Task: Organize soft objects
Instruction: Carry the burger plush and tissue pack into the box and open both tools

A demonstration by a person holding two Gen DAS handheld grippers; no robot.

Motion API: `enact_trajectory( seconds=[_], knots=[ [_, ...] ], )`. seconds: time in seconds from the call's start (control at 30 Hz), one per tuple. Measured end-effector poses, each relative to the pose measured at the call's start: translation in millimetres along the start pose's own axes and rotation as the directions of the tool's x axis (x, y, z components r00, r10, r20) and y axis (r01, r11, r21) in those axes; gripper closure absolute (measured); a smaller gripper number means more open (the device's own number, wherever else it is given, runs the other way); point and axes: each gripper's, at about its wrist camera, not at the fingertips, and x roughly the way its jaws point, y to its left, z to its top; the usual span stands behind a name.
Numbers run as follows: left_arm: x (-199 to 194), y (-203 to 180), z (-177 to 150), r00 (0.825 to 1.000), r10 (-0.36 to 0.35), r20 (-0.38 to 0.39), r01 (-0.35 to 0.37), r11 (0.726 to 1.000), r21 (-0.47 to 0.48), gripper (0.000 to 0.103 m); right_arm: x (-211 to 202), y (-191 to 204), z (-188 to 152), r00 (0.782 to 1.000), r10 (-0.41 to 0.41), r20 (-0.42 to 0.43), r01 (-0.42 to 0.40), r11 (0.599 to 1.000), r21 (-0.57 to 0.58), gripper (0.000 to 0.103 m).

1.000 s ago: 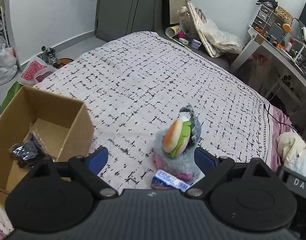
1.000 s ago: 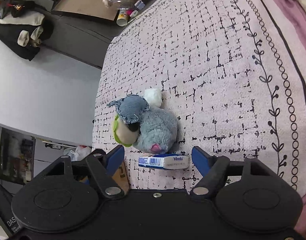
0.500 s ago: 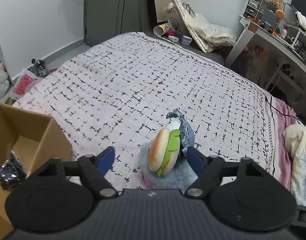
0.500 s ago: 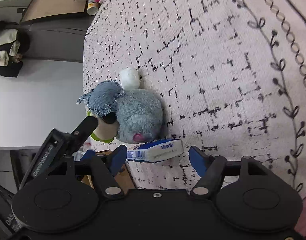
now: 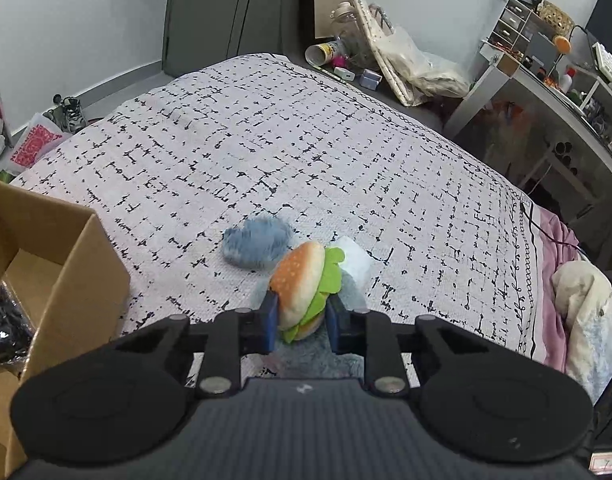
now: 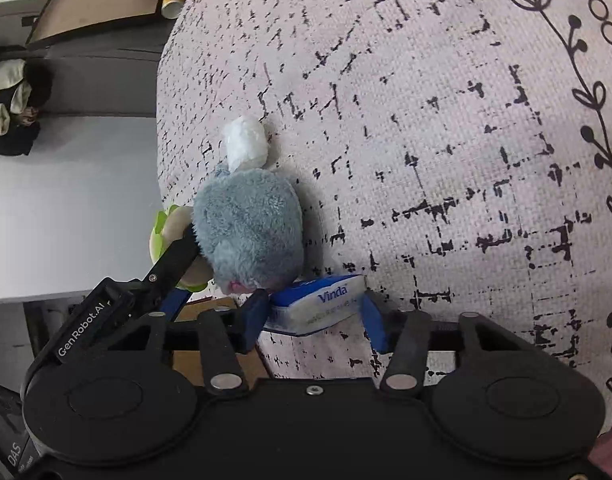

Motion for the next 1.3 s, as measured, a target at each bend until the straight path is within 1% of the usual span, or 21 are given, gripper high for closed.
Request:
enact_trajectory(
  seconds=[0.03,0.1,0.23,0.3,0.47,0.6,0.83,1.0,1.13,1.3],
  knots=[
    [-2,2,0,1.0,-0.001,0.001,0.001,1.0,-0.005,0.08,-1,2,-1,1.0,-0.003,0.003,0.003,1.0,-0.01,0.059],
    [-8,6,0,1.0,-0.005,0.006,0.006,1.0,-0.017,0.08,-2,6,-4,1.0,-0.008,0.01,0.008,0.999,-0.034,0.064],
    [-20,14,-1,1.0,-0.012,0.014,0.012,0.999,-0.036,0.08,-6,14,-8,0.999,-0.01,0.031,0.013,0.996,-0.093,0.067],
    [-27,18,-1,1.0,-0.013,0.018,0.013,0.999,-0.039,0.08,-9,17,-9,0.999,0.002,0.035,0.002,0.994,-0.112,0.068],
    [-48,30,-3,0.999,-0.008,0.041,0.01,0.999,-0.052,0.08,-19,28,-17,0.998,0.028,0.049,-0.02,0.988,-0.156,0.069],
    [-67,41,-2,0.998,-0.005,0.063,0.009,0.999,-0.053,0.08,-26,35,-23,0.998,0.029,0.064,-0.015,0.98,-0.2,0.069],
    [-97,64,0,0.995,0.007,0.097,0.0,0.997,-0.074,0.08,-36,50,-34,0.994,0.062,0.094,-0.033,0.959,-0.282,0.069],
    [-115,82,-2,0.994,0.018,0.107,-0.009,0.996,-0.089,0.08,-42,56,-38,0.99,0.079,0.116,-0.038,0.948,-0.316,0.069],
    [-127,97,-4,0.993,0.033,0.114,-0.021,0.994,-0.105,0.08,-49,64,-45,0.986,0.092,0.138,-0.037,0.932,-0.359,0.069],
    [-140,115,-6,0.992,0.052,0.119,-0.037,0.992,-0.124,0.08,-53,74,-55,0.983,0.116,0.145,-0.045,0.907,-0.418,0.069]
  ],
)
